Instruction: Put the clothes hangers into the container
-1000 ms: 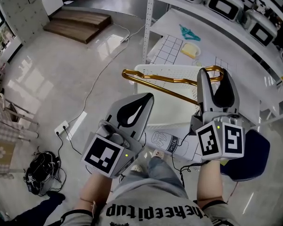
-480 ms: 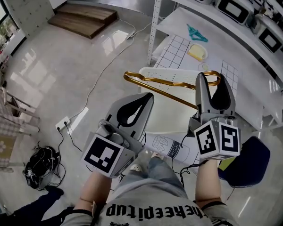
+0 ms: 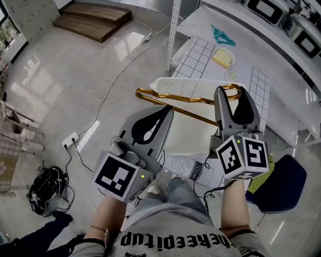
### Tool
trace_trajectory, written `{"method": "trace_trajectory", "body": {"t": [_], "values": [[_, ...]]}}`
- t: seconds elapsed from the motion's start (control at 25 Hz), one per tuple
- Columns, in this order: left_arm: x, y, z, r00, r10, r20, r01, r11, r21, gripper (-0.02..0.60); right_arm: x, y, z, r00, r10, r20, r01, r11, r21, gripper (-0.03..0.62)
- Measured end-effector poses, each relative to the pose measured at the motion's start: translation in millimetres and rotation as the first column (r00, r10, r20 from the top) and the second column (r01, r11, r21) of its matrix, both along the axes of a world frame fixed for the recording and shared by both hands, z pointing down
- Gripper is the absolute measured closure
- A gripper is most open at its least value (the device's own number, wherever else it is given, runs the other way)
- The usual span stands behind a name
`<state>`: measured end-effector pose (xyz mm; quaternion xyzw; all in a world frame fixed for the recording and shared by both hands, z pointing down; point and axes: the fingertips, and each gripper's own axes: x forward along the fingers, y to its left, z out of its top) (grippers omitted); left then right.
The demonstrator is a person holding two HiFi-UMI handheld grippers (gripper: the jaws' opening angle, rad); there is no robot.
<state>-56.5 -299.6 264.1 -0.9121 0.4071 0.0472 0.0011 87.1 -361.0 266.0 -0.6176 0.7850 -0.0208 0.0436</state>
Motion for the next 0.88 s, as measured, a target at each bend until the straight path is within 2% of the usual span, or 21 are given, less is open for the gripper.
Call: {"method": "trace_trajectory", "body": {"t": [0.32,0.64,0.76,0.88], "values": [[3,-3,0,1.000,0.006,-0.002,-0.006,1.000,-0.003,0.561,-1,-3,6,1.000,-0.011,-0.003,0.011,0.999,-0.033,0.312],[5,-2,2,1.000,0.011,0.000,-0.011,1.000,-0.004,0.561,2,-1,-4,1.000,-0.018,0.000,0.018,1.000,-0.007,0.299],[6,-1,3,1.000,0.016,0.008,-0.016,1.000,-0.023,0.561,2,1,-5,1.000,-0.029,0.004,0.029,1.000,-0.003,0.303],[5,0,-1,1.000,0.013,0.002,-0.013,1.000,-0.002,0.561,-2,5,-5,0.998,-0.057,0.001,0.057,0.998,-0.006,0.323]]}}
